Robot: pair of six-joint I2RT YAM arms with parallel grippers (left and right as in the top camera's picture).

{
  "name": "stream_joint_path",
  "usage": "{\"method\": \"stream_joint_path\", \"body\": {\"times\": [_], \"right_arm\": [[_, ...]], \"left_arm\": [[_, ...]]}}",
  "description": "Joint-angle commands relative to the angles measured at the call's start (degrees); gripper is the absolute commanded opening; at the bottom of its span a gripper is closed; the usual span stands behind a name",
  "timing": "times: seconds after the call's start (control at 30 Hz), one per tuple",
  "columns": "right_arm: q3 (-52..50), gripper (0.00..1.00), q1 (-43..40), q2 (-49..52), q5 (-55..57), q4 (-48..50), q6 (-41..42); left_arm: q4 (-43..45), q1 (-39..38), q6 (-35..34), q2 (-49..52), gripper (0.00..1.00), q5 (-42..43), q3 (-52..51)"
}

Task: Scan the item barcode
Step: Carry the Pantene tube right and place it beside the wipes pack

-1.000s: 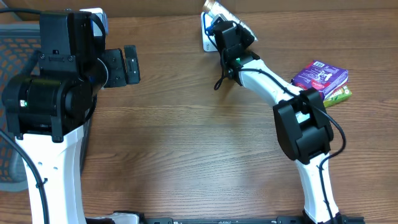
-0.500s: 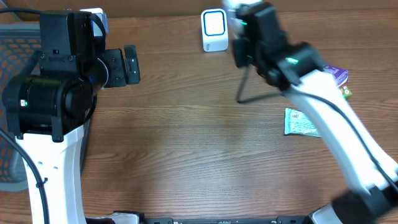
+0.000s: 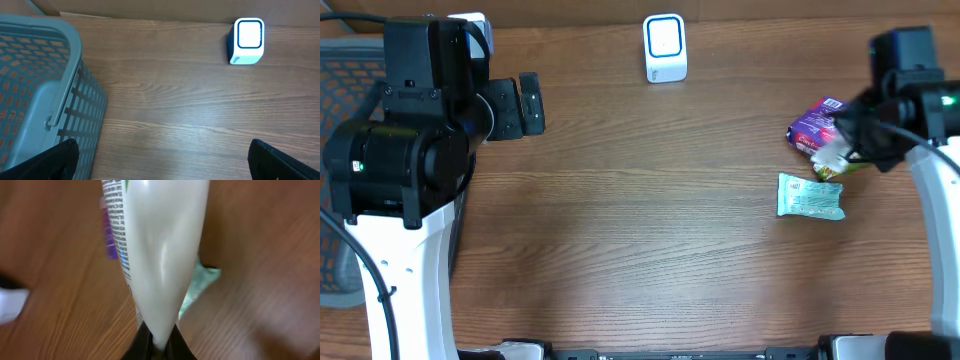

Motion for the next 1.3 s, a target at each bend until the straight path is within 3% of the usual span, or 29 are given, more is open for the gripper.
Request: {"method": "stream_joint_path", "body": {"times": [0.0,0.23,0.3,0.37,0.5,0.53,0.87,0.97,1.27], "right_arm": [[-5.25,0.04,-4.28,-0.50,-0.17,1.99,9.64],[-21.18,0.04,-7.26,-0.50,-6.43,18.82,11.91],[-25.27,0.09,-7.26,-0.50,-6.40,24.11,12.76],[-27.80,0.22,-7.26,-0.50,-6.12,27.67,12.70],[-28.17,0.70,-7.26,-0.70,-6.19,29.05,10.93],[-27.65,0.74,-7.26,-0.79,-6.58,28.87,9.53],[-13.62,0.78,-6.82,-9.16,-16.72,16.76,-9.55],[-8.44,1.00,-6.71,-13.40,-22.36,9.94,-17.03],[-6.03,1.00,-6.73,-23.61,-26.05,0.81,-19.10]], "left_arm": [[0.20,0.33,0.68,0.35,1.00,-0.50,0.35],[0.20,0.33,0.66,0.37,1.00,-0.50,0.35],[0.20,0.33,0.68,0.35,1.00,-0.50,0.35],[0.20,0.33,0.68,0.35,0.99,-0.50,0.35],[0.20,0.31,0.66,0.37,0.99,-0.48,0.35],[0.20,0.33,0.66,0.37,1.00,-0.50,0.35],[0.20,0.33,0.68,0.37,1.00,-0.50,0.35],[0.20,0.33,0.68,0.37,0.99,-0.50,0.35],[0.20,0.33,0.68,0.37,1.00,-0.48,0.35]]}}
